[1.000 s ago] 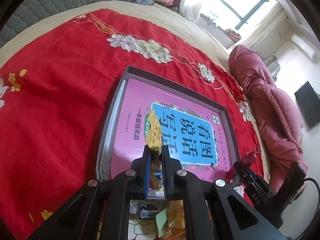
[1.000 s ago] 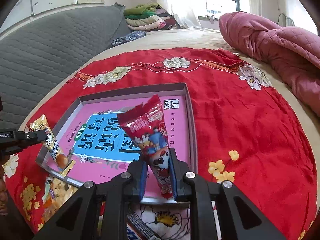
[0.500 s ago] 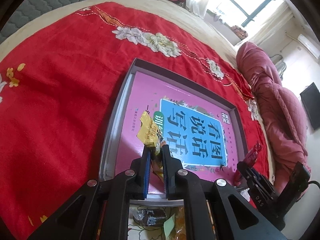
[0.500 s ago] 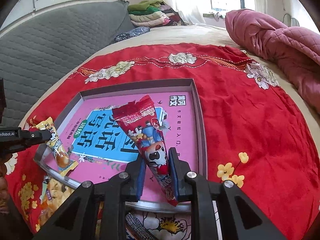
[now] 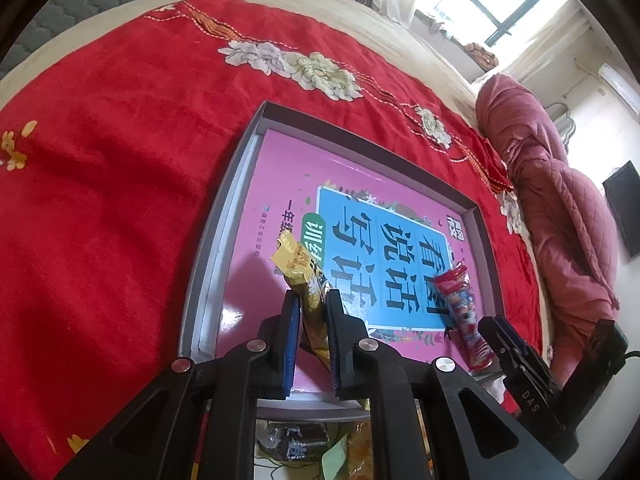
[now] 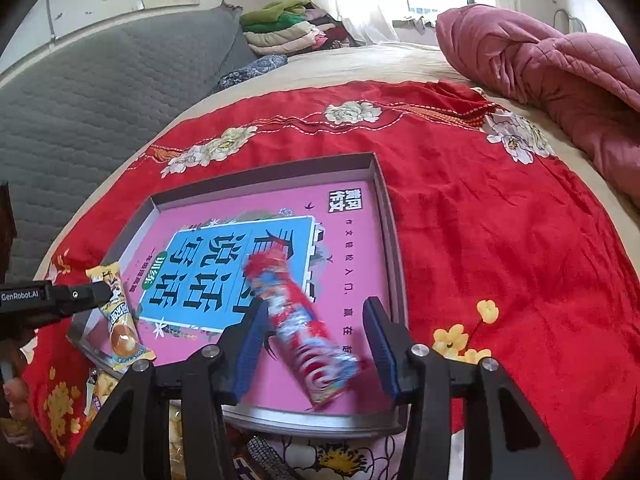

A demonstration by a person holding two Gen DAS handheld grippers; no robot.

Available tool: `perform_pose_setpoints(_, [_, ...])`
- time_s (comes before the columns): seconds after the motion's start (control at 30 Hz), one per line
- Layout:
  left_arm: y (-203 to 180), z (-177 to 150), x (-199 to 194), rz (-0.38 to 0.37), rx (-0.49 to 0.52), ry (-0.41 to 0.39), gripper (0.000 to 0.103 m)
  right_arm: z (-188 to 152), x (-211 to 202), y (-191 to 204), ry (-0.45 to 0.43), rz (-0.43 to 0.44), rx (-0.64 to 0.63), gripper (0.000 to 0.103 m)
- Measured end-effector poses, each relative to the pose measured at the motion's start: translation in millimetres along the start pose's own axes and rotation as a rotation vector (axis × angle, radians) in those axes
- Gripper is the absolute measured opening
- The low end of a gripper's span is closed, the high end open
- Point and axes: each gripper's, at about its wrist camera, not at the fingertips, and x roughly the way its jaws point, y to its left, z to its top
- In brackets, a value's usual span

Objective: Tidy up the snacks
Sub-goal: 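Lower both snacks onto the pink book in the tray and open both tools, then move both open tools back over the remaining snack pile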

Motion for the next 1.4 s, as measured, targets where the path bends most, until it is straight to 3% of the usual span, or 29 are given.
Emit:
perform_pose_setpoints(0.27, [1.1, -0.1, -3.5, -0.009, -0.008, 0.006, 0.020, 1.8, -3.3, -0.8, -0.007, 0.021, 0.015, 0.055])
perform_pose_setpoints(0.43, [-0.3, 0.6, -6.6, -0.015, -0.007, 0.001, 0.038, 3.1, -6.3, 1.5, -0.020, 0.029, 0.007, 0.055])
perform_pose_setpoints(0.73, [-5.8, 0.3, -20.0, -0.007, 0.009, -0.011, 0.050, 5.1, -12.1, 3.7, -0.039, 0.050, 0.003, 0.060])
perform_pose_setpoints(1.03, [-24.8, -4.0, -44.2, 0.006, 0.082, -0.043, 0.058, 7.5, -20.8, 8.3, -0.058, 0.068, -0.013, 0.065])
perform_pose_setpoints(1.17, [-29.7, -6.5, -51.8, 0.008, 0.096, -0.046, 0.059, 9.2, -28.7, 9.4, -0.074, 0.081, -0.008, 0.074])
perform_pose_setpoints(1.4, [-33.9, -17.0, -62.4, 0.012, 0.110, -0.032, 0.061, 7.5, -52.4, 13.3, -0.135, 0.094, -0.026, 0.079])
